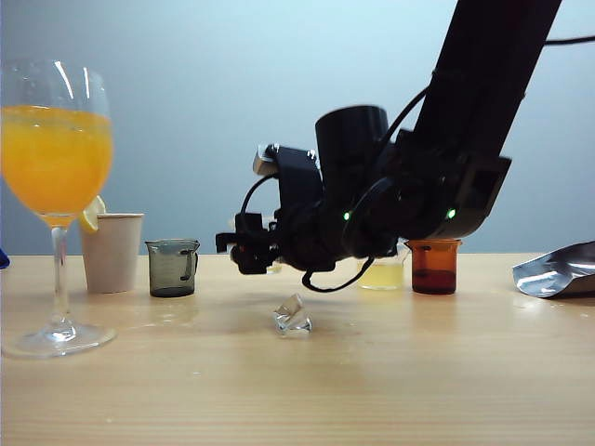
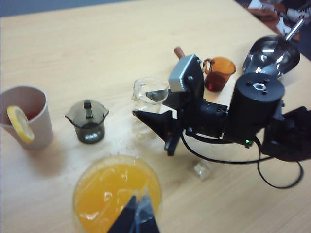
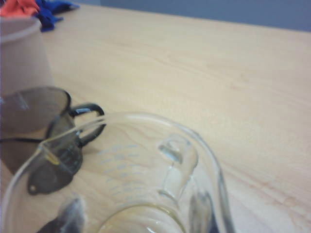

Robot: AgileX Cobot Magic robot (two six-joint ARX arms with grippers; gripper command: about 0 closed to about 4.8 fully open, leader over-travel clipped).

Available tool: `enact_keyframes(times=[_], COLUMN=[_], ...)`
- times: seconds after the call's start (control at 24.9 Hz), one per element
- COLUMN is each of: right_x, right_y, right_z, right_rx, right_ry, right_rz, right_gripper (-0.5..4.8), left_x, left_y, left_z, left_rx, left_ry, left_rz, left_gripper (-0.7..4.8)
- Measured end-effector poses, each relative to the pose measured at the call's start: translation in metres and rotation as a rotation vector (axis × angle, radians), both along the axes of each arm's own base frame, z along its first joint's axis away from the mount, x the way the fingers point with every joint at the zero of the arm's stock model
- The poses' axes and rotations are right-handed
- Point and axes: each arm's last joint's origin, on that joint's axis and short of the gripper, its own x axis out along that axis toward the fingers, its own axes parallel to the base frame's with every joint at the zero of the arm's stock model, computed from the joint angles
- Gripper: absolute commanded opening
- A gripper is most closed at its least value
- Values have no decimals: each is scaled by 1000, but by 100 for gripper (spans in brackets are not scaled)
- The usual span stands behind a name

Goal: Pick up the second measuring cup from the left, pour the orange juice inside into the goblet, and finally put the measuring cup back in its original place.

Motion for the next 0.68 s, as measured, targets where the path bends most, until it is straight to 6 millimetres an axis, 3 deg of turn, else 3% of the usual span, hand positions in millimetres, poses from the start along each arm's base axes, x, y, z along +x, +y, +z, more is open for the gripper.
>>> enact_keyframes(times=[0.36, 0.68], right_x=[25, 25], right_y=[13, 14], right_z=[6, -7], right_rx=[25, -33], right_ry=[-33, 42], right_rz=[-11, -10], right_gripper=[30, 30], left_x=[0, 0], left_y=[0, 0], left_z=[0, -1], left_rx=[3, 24], left_ry=[0, 3], left_rz=[-1, -11], left_gripper=[-6, -6])
